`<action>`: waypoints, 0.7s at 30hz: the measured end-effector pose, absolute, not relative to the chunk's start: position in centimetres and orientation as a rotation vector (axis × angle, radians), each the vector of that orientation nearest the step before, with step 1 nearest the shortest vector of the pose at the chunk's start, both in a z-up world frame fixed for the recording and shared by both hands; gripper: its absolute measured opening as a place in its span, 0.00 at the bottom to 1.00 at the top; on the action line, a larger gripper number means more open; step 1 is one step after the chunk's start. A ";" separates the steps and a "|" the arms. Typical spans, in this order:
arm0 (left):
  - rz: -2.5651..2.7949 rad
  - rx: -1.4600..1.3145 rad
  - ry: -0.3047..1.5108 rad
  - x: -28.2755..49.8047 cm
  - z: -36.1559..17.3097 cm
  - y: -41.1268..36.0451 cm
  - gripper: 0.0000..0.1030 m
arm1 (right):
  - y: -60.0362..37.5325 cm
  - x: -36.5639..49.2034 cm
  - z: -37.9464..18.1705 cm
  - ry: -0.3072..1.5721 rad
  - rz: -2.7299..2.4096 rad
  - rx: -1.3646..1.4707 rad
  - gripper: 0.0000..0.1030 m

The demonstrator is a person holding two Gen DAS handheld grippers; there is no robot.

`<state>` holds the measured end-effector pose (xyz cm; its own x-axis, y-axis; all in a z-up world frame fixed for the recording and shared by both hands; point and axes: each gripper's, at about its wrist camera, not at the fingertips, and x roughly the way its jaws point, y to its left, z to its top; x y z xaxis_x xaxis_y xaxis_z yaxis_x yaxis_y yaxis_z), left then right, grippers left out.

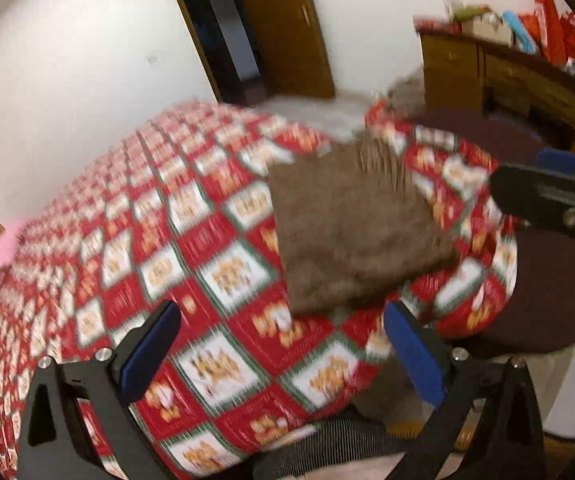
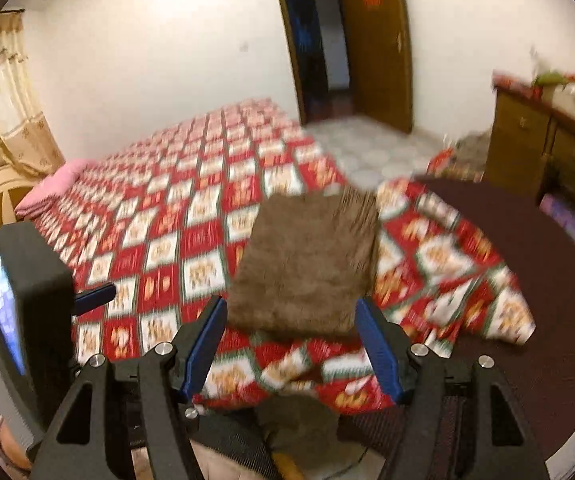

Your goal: Fold small clothes

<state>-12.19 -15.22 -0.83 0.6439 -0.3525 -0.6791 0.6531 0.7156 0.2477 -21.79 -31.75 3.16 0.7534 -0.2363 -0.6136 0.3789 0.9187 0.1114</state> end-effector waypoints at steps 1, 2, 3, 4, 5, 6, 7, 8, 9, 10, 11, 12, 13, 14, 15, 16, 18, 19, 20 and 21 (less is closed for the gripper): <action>-0.597 0.493 0.614 -12.2 0.0 -15.2 1.00 | -31.8 -22.0 3.9 0.600 -0.350 0.223 0.66; -0.591 0.475 0.584 -12.2 0.8 -15.1 1.00 | -31.7 -22.3 4.6 0.571 -0.360 0.210 0.66; -0.585 0.453 0.558 -12.1 1.5 -15.1 1.00 | -31.6 -22.6 5.3 0.538 -0.373 0.196 0.66; -0.583 0.428 0.537 -12.1 2.2 -15.2 1.00 | -31.5 -22.9 6.0 0.506 -0.388 0.183 0.66; -0.584 0.400 0.523 -12.0 2.7 -15.2 1.00 | -31.5 -23.2 6.4 0.484 -0.398 0.173 0.66; -0.589 0.378 0.517 -11.9 3.1 -15.2 1.00 | -31.4 -23.7 6.9 0.448 -0.416 0.158 0.66; -0.596 0.350 0.511 -11.9 3.5 -15.2 1.00 | -31.5 -24.0 7.3 0.427 -0.430 0.150 0.66; -0.609 0.318 0.499 -11.8 3.9 -15.3 1.00 | -31.6 -24.5 7.6 0.401 -0.451 0.141 0.67; -0.616 0.301 0.490 -11.8 4.1 -15.3 1.00 | -31.8 -24.9 8.0 0.374 -0.471 0.137 0.69; -0.620 0.277 0.474 -11.9 4.3 -15.3 1.00 | -31.9 -25.4 8.4 0.340 -0.491 0.138 0.71; -0.618 0.260 0.460 -12.2 4.5 -15.3 1.00 | -32.1 -25.8 8.6 0.313 -0.501 0.140 0.76; -0.611 0.238 0.439 -12.5 4.7 -15.2 1.00 | -32.1 -26.3 9.0 0.274 -0.509 0.140 0.77; -0.604 0.221 0.422 -12.5 4.8 -15.1 1.00 | -32.1 -26.5 9.1 0.247 -0.513 0.135 0.77; -0.598 0.210 0.411 -12.6 4.9 -15.0 1.00 | -32.0 -26.8 9.3 0.217 -0.521 0.123 0.78; -0.590 0.195 0.402 -12.7 4.9 -14.8 1.00 | -31.9 -26.8 9.4 0.202 -0.527 0.114 0.78; -0.588 0.184 0.397 -12.7 4.9 -14.6 1.00 | -31.8 -26.8 9.4 0.188 -0.532 0.104 0.78; -0.592 0.161 0.395 -12.5 5.0 -14.2 1.00 | -31.6 -26.5 9.2 0.174 -0.528 0.095 0.78; -0.588 0.150 0.393 -12.4 5.0 -14.0 1.00 | -31.6 -26.4 8.9 0.171 -0.522 0.097 0.78; -0.583 0.141 0.385 -12.5 5.0 -13.7 1.00 | -31.6 -26.2 8.7 0.172 -0.520 0.099 0.78; -0.578 0.139 0.373 -12.6 5.0 -13.6 1.00 | -31.5 -26.1 8.5 0.174 -0.519 0.098 0.78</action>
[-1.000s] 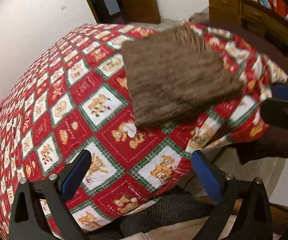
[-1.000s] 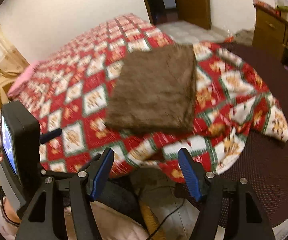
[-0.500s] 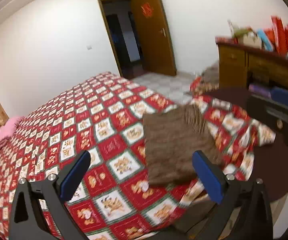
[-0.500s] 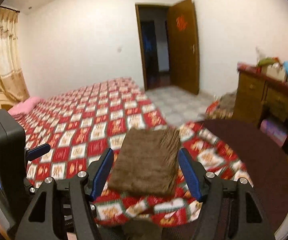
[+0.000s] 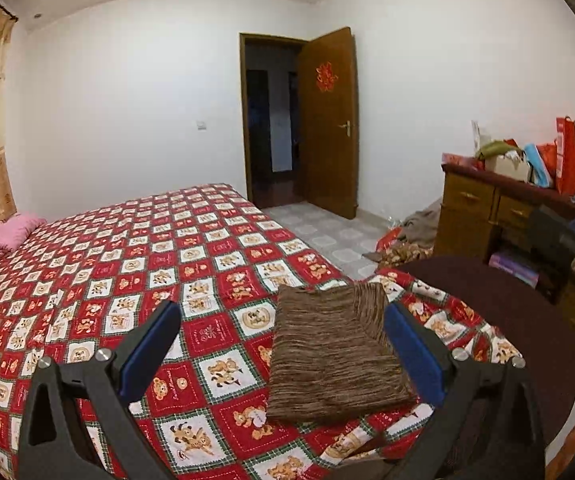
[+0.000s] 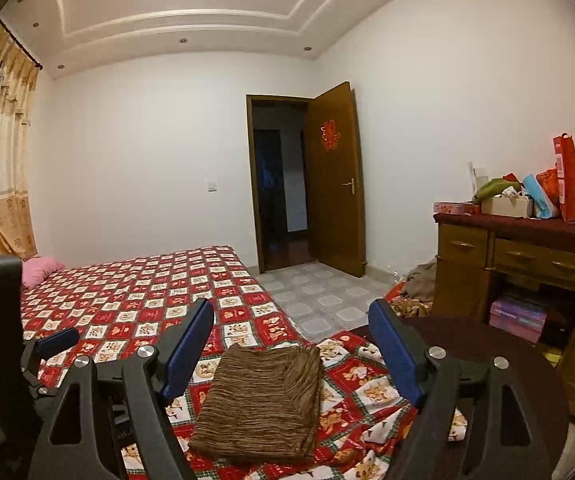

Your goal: Fold small clothes

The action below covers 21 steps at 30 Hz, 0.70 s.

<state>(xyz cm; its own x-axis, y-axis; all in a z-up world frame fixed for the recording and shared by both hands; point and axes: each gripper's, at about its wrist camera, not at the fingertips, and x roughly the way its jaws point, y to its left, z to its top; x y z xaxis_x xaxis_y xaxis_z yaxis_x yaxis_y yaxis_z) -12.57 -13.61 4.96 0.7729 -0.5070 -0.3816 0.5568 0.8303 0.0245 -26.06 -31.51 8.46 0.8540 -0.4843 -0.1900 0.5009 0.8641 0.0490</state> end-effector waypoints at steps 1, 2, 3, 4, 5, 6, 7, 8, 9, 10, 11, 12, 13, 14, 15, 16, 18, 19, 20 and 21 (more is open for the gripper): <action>-0.568 0.145 0.354 -12.7 4.9 -13.5 1.00 | -31.4 -26.0 8.3 0.180 -0.518 0.093 0.78; -0.557 0.152 0.340 -12.9 4.9 -13.5 1.00 | -31.3 -25.9 8.1 0.190 -0.518 0.088 0.78; -0.544 0.161 0.328 -13.0 4.9 -13.5 1.00 | -31.2 -25.7 7.9 0.202 -0.515 0.084 0.78; -0.539 0.165 0.324 -13.0 4.8 -13.5 1.00 | -31.2 -25.6 7.7 0.212 -0.508 0.086 0.78; -0.538 0.166 0.324 -13.1 4.8 -13.5 1.00 | -31.1 -25.5 7.5 0.221 -0.502 0.090 0.78; -0.542 0.162 0.328 -13.0 4.8 -13.5 1.00 | -31.1 -25.4 7.4 0.230 -0.497 0.094 0.78; -0.548 0.158 0.331 -13.0 4.9 -13.4 1.00 | -30.8 -25.3 7.2 0.238 -0.491 0.096 0.78; -0.553 0.156 0.333 -13.0 4.9 -13.4 1.00 | -30.7 -25.2 7.1 0.244 -0.487 0.094 0.78; -0.553 0.157 0.333 -13.0 4.9 -13.4 1.00 | -30.7 -25.2 7.0 0.246 -0.487 0.090 0.78; -0.552 0.160 0.332 -13.1 4.9 -13.4 1.00 | -30.6 -25.2 6.9 0.246 -0.490 0.085 0.78; -0.550 0.165 0.332 -13.1 4.9 -13.5 1.00 | -30.5 -25.2 6.9 0.245 -0.492 0.082 0.78; -0.549 0.168 0.331 -13.1 4.9 -13.6 1.00 | -30.5 -25.3 6.8 0.243 -0.493 0.081 0.78; -0.550 0.169 0.331 -13.2 4.8 -13.6 1.00 | -30.3 -25.3 6.8 0.243 -0.493 0.078 0.78; -0.551 0.167 0.333 -13.2 4.8 -13.6 1.00 | -30.1 -25.2 6.9 0.243 -0.493 0.075 0.78; -0.554 0.165 0.336 -13.2 4.8 -13.7 1.00 | -30.1 -25.2 6.9 0.244 -0.493 0.074 0.78; -0.555 0.163 0.337 -13.2 4.8 -13.7 1.00 | -30.0 -25.2 6.8 0.245 -0.493 0.074 0.78; -0.554 0.163 0.340 -13.2 4.8 -13.7 1.00 | -30.0 -25.2 6.8 0.248 -0.493 0.076 0.78; -0.552 0.163 0.341 -13.2 4.8 -13.7 1.00 | -30.1 -25.3 6.8 0.249 -0.493 0.077 0.78; -0.551 0.162 0.344 -13.2 4.8 -13.7 1.00 | -30.1 -25.3 6.7 0.251 -0.494 0.079 0.78; -0.551 0.160 0.345 -13.2 4.8 -13.7 1.00 | -30.1 -25.2 6.8 0.252 -0.494 0.081 0.78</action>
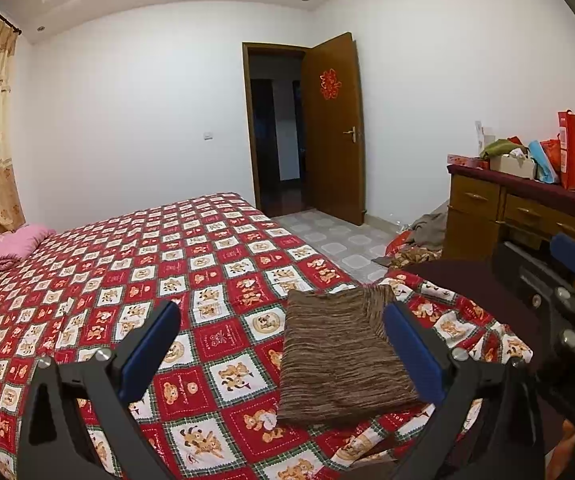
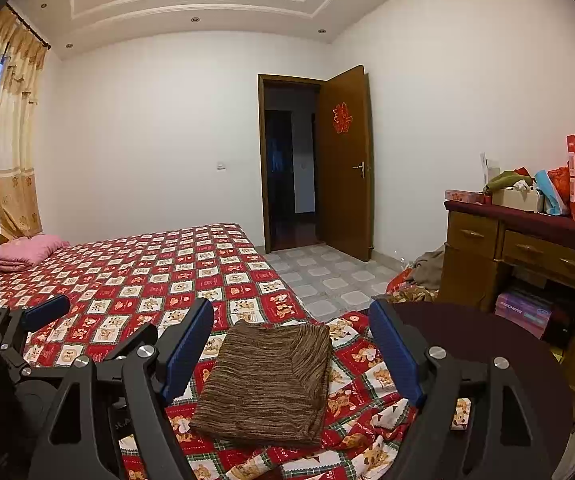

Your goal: Fold small clothes

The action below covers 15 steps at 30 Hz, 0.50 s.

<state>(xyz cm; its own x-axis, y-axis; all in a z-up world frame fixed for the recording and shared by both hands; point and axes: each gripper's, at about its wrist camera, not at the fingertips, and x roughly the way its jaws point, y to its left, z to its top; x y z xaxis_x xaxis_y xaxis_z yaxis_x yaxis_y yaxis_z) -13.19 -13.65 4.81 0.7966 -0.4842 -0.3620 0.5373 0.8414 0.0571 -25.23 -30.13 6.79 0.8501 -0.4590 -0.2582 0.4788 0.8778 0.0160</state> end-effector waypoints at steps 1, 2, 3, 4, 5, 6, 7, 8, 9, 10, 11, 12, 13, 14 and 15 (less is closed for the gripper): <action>-0.551 0.159 0.346 -13.2 4.8 -13.6 1.00 | -30.1 -25.3 6.8 0.252 -0.494 0.083 0.78; -0.551 0.158 0.346 -13.2 4.8 -13.6 1.00 | -30.1 -25.3 6.8 0.252 -0.494 0.085 0.78; -0.552 0.158 0.345 -13.1 4.8 -13.6 1.00 | -30.1 -25.3 6.8 0.252 -0.494 0.085 0.78; -0.551 0.159 0.344 -13.1 4.8 -13.6 1.00 | -30.2 -25.3 6.8 0.252 -0.494 0.084 0.78; -0.551 0.160 0.347 -13.1 4.8 -13.6 1.00 | -30.1 -25.4 6.8 0.251 -0.495 0.082 0.78; -0.552 0.160 0.348 -13.1 4.8 -13.6 1.00 | -30.2 -25.4 6.8 0.250 -0.495 0.082 0.78; -0.553 0.160 0.350 -13.1 4.8 -13.6 1.00 | -30.2 -25.4 6.8 0.250 -0.496 0.081 0.78; -0.553 0.160 0.351 -13.1 4.8 -13.6 1.00 | -30.2 -25.4 6.8 0.250 -0.496 0.081 0.78; -0.553 0.161 0.353 -13.0 4.8 -13.6 1.00 | -30.2 -25.4 6.7 0.250 -0.496 0.082 0.78; -0.553 0.161 0.354 -13.0 4.8 -13.5 1.00 | -30.2 -25.4 6.8 0.250 -0.496 0.083 0.78; -0.552 0.161 0.355 -13.0 4.8 -13.5 1.00 | -30.2 -25.4 6.7 0.251 -0.495 0.082 0.78; -0.552 0.160 0.356 -13.0 4.8 -13.5 1.00 | -30.2 -25.4 6.7 0.252 -0.495 0.083 0.78; -0.552 0.160 0.356 -13.0 4.8 -13.5 1.00 | -30.2 -25.5 6.7 0.252 -0.496 0.083 0.78; -0.552 0.161 0.356 -12.9 4.8 -13.5 1.00 | -30.2 -25.5 6.7 0.253 -0.496 0.084 0.78; -0.551 0.163 0.356 -12.9 4.8 -13.5 1.00 | -30.2 -25.5 6.7 0.255 -0.497 0.084 0.78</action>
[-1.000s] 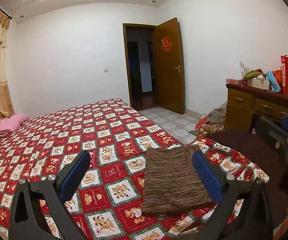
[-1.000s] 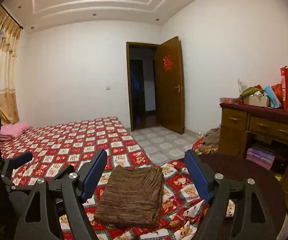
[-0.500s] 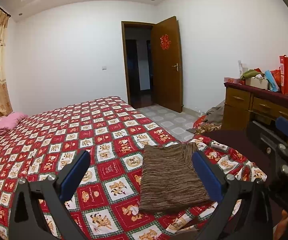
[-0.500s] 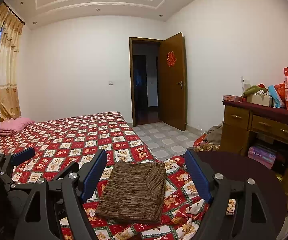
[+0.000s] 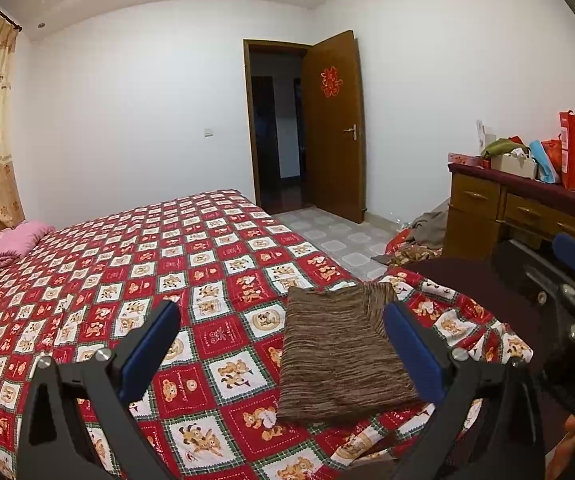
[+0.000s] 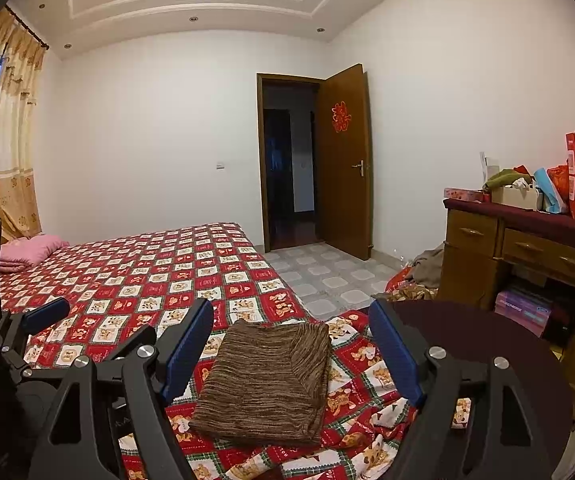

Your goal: Fold small clothes

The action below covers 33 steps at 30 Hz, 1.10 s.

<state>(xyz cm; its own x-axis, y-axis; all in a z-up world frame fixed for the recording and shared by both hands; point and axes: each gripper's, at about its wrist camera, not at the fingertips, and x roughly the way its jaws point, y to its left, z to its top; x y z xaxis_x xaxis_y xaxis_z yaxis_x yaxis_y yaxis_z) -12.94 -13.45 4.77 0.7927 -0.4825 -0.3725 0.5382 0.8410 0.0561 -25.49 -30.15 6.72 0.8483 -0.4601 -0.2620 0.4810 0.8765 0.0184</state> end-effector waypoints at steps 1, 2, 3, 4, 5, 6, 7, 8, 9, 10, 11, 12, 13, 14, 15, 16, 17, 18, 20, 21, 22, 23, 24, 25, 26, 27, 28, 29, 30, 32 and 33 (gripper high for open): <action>-0.549 0.164 0.357 -12.9 4.8 -13.4 1.00 | -30.2 -25.5 6.7 0.258 -0.497 0.087 0.78; -0.547 0.165 0.357 -12.9 4.7 -13.5 1.00 | -30.2 -25.5 6.7 0.259 -0.496 0.090 0.78; -0.546 0.165 0.359 -12.9 4.7 -13.5 1.00 | -30.3 -25.5 6.7 0.262 -0.495 0.095 0.78; -0.546 0.165 0.361 -12.9 4.7 -13.5 1.00 | -30.3 -25.5 6.7 0.263 -0.494 0.097 0.78; -0.546 0.163 0.361 -13.0 4.7 -13.5 1.00 | -30.3 -25.5 6.7 0.265 -0.494 0.098 0.78; -0.546 0.161 0.360 -12.9 4.7 -13.5 1.00 | -30.3 -25.5 6.6 0.267 -0.495 0.098 0.78; -0.546 0.161 0.359 -13.0 4.7 -13.4 1.00 | -30.3 -25.4 6.6 0.268 -0.496 0.097 0.78; -0.546 0.163 0.361 -12.9 4.7 -13.4 1.00 | -30.3 -25.4 6.7 0.269 -0.496 0.096 0.78; -0.546 0.164 0.360 -12.9 4.7 -13.4 1.00 | -30.3 -25.4 6.6 0.269 -0.495 0.096 0.78; -0.546 0.164 0.359 -12.9 4.7 -13.4 1.00 | -30.2 -25.4 6.6 0.270 -0.493 0.095 0.78; -0.545 0.164 0.359 -12.9 4.7 -13.4 1.00 | -30.2 -25.4 6.6 0.270 -0.493 0.094 0.78; -0.545 0.163 0.361 -12.9 4.7 -13.4 1.00 | -30.2 -25.4 6.6 0.270 -0.493 0.094 0.78; -0.545 0.163 0.362 -12.9 4.7 -13.4 1.00 | -30.2 -25.4 6.6 0.270 -0.493 0.095 0.78; -0.545 0.162 0.363 -12.9 4.6 -13.4 1.00 | -30.2 -25.4 6.6 0.271 -0.493 0.096 0.78; -0.545 0.160 0.365 -12.9 4.7 -13.4 1.00 | -30.2 -25.4 6.6 0.271 -0.492 0.098 0.78; -0.545 0.158 0.367 -12.9 4.7 -13.4 1.00 | -30.2 -25.4 6.6 0.271 -0.493 0.097 0.78; -0.544 0.158 0.366 -12.9 4.8 -13.3 1.00 | -30.2 -25.3 6.6 0.271 -0.493 0.097 0.78; -0.543 0.159 0.365 -12.8 4.8 -13.3 1.00 | -30.2 -25.4 6.6 0.271 -0.492 0.097 0.78; -0.540 0.160 0.364 -12.8 4.9 -13.4 1.00 | -30.2 -25.4 6.6 0.271 -0.492 0.098 0.78; -0.540 0.160 0.364 -12.7 4.9 -13.4 1.00 | -30.2 -25.4 6.6 0.270 -0.492 0.097 0.78; -0.540 0.160 0.364 -12.7 4.9 -13.4 1.00 | -30.3 -25.4 6.6 0.270 -0.492 0.096 0.78; -0.541 0.161 0.364 -12.7 4.9 -13.4 1.00 | -30.2 -25.4 6.6 0.269 -0.494 0.097 0.78; -0.539 0.161 0.364 -12.7 4.9 -13.4 1.00 | -30.1 -25.4 6.6 0.267 -0.495 0.097 0.78; -0.538 0.162 0.365 -12.7 4.9 -13.5 1.00 | -30.1 -25.4 6.5 0.266 -0.497 0.097 0.78; -0.538 0.163 0.366 -12.6 4.9 -13.5 1.00 | -30.0 -25.4 6.4 0.264 -0.499 0.097 0.78; -0.537 0.162 0.369 -12.4 4.9 -13.5 1.00 | -29.9 -25.4 6.4 0.263 -0.500 0.098 0.78; -0.537 0.160 0.370 -12.4 5.0 -13.5 1.00 | -29.9 -25.4 6.3 0.263 -0.501 0.099 0.78; -0.537 0.161 0.372 -12.3 4.9 -13.5 1.00 | -29.9 -25.4 6.3 0.263 -0.501 0.099 0.78; -0.536 0.162 0.376 -12.2 4.9 -13.5 1.00 | -29.9 -25.5 6.3 0.264 -0.501 0.099 0.78; -0.536 0.165 0.380 -12.0 4.9 -13.5 1.00 | -29.9 -25.4 6.4 0.265 -0.502 0.100 0.78; -0.535 0.166 0.382 -11.9 4.8 -13.5 1.00 | -29.9 -25.4 6.3 0.267 -0.503 0.101 0.78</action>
<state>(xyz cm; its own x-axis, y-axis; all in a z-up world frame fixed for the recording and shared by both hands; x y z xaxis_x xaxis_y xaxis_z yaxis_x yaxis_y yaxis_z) -11.93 -13.51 4.83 0.7921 -0.4641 -0.3964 0.5250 0.8493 0.0548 -25.42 -29.88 6.31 0.8425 -0.4622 -0.2766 0.4883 0.8722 0.0301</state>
